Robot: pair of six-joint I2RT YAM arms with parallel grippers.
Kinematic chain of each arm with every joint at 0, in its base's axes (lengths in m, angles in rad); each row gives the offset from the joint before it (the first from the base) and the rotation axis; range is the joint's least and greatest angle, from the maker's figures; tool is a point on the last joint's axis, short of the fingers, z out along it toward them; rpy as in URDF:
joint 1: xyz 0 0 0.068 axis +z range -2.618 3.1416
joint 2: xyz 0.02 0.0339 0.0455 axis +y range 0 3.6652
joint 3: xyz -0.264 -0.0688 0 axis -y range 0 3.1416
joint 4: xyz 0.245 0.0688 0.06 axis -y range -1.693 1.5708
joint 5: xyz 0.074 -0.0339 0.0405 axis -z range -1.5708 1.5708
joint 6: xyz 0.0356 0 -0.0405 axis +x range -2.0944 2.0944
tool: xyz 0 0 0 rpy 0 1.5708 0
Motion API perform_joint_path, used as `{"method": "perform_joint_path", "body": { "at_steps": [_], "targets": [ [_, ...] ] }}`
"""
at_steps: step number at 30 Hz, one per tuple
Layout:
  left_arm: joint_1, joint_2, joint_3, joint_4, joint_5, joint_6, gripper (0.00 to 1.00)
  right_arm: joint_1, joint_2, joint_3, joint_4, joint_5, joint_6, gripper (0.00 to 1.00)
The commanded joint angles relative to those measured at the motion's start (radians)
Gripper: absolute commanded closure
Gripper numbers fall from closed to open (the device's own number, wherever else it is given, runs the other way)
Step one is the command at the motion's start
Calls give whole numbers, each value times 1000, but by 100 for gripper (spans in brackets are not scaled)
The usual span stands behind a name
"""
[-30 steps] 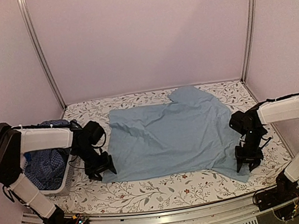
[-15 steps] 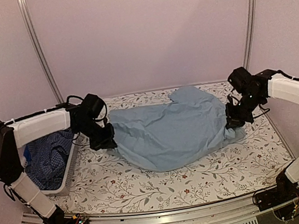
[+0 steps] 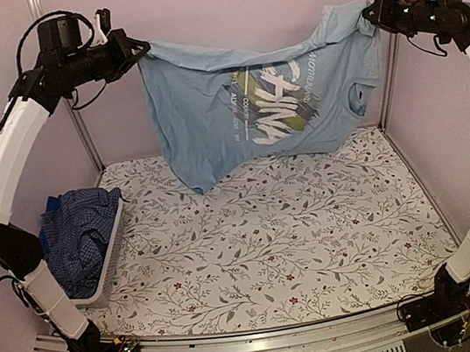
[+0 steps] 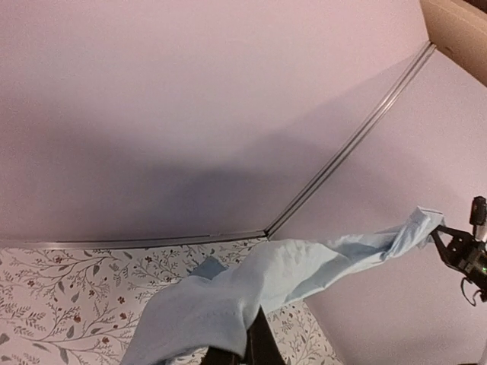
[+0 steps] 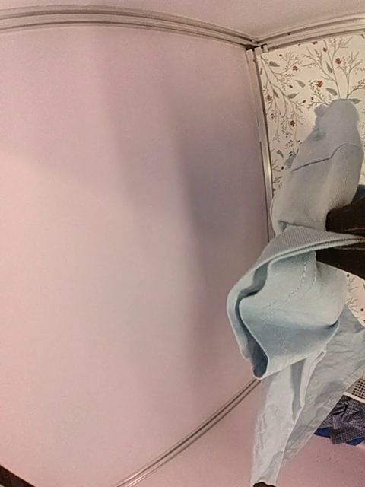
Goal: Fold and stack the mixed laundry pile
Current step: Flatten out the crumpled T-shirt at the center of the board.
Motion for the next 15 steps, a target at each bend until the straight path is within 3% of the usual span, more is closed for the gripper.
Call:
{"method": "perform_joint_path", "body": {
  "at_steps": [1,9,15],
  "targets": [
    [-7,-82,-26,101,89,51,100,4,-68,46,107,-48,-60,100],
    [-40,-170,-65,181,151,25,100,4,-156,56,185,-113,5,100],
    [-29,-130,-17,145,88,24,100,5,-133,66,206,-51,6,100]
  ]
}}
